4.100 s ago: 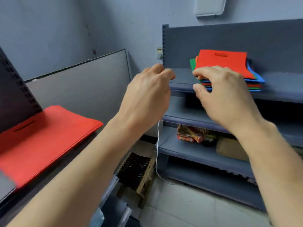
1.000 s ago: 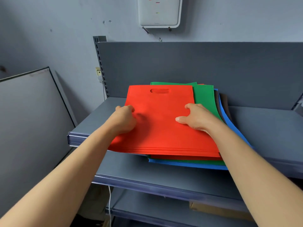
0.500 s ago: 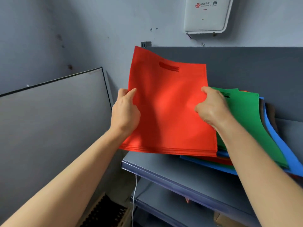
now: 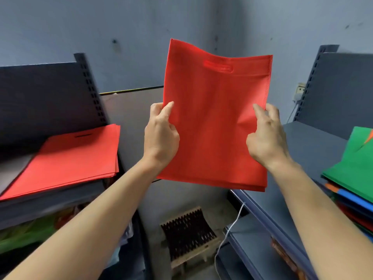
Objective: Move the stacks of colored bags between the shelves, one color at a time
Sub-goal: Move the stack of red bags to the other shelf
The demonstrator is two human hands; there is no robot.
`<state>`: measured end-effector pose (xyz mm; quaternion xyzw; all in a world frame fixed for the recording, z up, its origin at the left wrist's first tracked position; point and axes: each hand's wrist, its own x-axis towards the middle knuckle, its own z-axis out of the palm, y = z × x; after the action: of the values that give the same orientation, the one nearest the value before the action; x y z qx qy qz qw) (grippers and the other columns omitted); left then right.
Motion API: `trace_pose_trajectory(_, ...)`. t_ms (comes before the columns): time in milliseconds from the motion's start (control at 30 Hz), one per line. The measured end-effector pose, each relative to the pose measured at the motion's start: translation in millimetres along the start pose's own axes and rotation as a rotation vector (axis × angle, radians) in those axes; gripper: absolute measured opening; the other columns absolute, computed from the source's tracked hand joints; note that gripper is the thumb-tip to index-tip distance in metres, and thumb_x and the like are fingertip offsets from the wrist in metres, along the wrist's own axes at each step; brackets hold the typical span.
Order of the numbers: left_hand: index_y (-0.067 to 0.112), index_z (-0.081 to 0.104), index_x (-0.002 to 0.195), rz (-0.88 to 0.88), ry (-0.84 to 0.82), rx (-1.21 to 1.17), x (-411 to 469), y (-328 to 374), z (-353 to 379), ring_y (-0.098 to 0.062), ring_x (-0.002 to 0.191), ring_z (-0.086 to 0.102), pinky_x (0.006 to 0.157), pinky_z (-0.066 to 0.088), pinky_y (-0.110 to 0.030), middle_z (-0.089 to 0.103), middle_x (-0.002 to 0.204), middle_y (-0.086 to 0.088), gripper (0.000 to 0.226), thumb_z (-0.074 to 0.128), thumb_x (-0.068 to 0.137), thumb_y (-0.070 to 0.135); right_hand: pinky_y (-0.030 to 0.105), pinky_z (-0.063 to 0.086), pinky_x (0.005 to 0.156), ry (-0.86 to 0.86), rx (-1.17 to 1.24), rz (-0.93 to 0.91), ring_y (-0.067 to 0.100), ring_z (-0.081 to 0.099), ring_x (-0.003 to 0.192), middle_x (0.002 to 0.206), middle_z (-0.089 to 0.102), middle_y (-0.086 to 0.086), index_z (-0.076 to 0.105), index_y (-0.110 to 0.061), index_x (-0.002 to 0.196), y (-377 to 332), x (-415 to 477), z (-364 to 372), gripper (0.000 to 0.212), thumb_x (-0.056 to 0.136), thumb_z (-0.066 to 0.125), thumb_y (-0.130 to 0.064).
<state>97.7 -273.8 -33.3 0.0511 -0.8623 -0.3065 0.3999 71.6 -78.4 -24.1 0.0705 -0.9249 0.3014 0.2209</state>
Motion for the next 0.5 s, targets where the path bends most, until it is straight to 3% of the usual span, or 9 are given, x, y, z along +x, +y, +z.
trace_pose_trajectory(300,0.004,0.048,0.134,-0.139,0.167,0.187,-1,-75,-102,-0.025,0.108,0.054,0.091,0.035,-0.018,0.046,0.130,-0.010,0.055,0.039,0.082,-0.011,0.036,0.032,0.104,-0.127,0.150,-0.249,0.035,0.041,0.128,0.153,0.017,0.009,0.031,-0.011,0.144,-103,-1,68,0.071,0.078,0.044,0.011)
trace_pose_trajectory(500,0.005,0.047,0.135,-0.255,0.193,0.281,1,-142,-159,-0.029,0.111,0.053,0.099,0.038,-0.029,0.045,0.130,-0.012,0.054,0.038,0.084,-0.009,0.036,0.033,0.104,-0.242,0.198,-0.324,0.036,0.042,0.126,0.154,0.015,0.005,0.030,-0.013,0.144,-176,-10,123,0.071,0.079,0.045,0.008)
